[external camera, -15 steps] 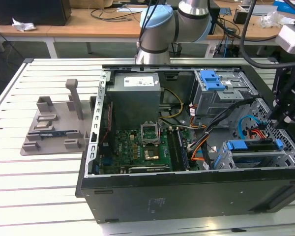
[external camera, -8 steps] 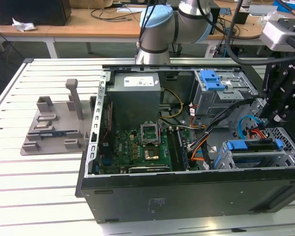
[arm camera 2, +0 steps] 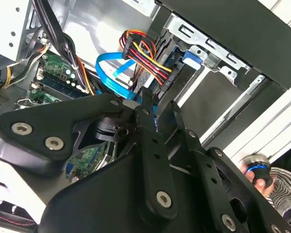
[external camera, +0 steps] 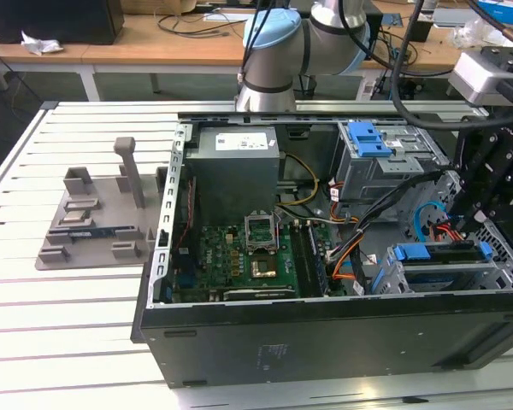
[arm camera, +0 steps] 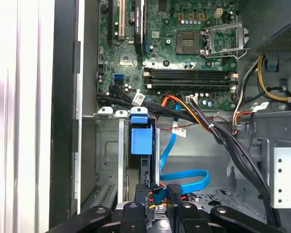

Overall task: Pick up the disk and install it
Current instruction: 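Insert the second disk wire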

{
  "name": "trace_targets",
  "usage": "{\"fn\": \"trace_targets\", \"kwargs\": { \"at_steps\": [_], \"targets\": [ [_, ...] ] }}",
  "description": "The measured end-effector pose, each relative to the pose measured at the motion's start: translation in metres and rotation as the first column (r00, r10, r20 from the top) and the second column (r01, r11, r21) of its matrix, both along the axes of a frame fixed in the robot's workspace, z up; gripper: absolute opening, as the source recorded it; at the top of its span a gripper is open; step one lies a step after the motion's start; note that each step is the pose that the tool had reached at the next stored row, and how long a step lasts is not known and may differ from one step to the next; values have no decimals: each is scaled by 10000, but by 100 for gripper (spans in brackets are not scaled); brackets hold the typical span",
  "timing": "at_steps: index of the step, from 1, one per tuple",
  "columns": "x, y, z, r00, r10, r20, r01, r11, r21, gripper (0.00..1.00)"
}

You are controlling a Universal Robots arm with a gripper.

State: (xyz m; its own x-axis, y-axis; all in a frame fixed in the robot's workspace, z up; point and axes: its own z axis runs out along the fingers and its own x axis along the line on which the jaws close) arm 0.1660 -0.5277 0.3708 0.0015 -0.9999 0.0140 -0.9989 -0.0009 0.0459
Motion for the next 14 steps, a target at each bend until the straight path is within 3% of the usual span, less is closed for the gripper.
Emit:
{"fn": "trace_targets", "kwargs": {
  "at_steps": [3, 5, 8, 10, 14],
  "targets": [
    [0, 0, 0, 10000, 0, 0, 0, 10000, 7, 30],
    [0, 0, 0, 10000, 0, 0, 0, 10000, 13, 17],
    [0, -4, -1, 10000, 0, 0, 0, 10000, 16, 16],
    [-6, -41, -7, 10000, 8, -7, -8, 10000, -19, 16],
    [-7, -56, -63, 9999, 162, -23, -162, 9999, -57, 16]
  ]
}}
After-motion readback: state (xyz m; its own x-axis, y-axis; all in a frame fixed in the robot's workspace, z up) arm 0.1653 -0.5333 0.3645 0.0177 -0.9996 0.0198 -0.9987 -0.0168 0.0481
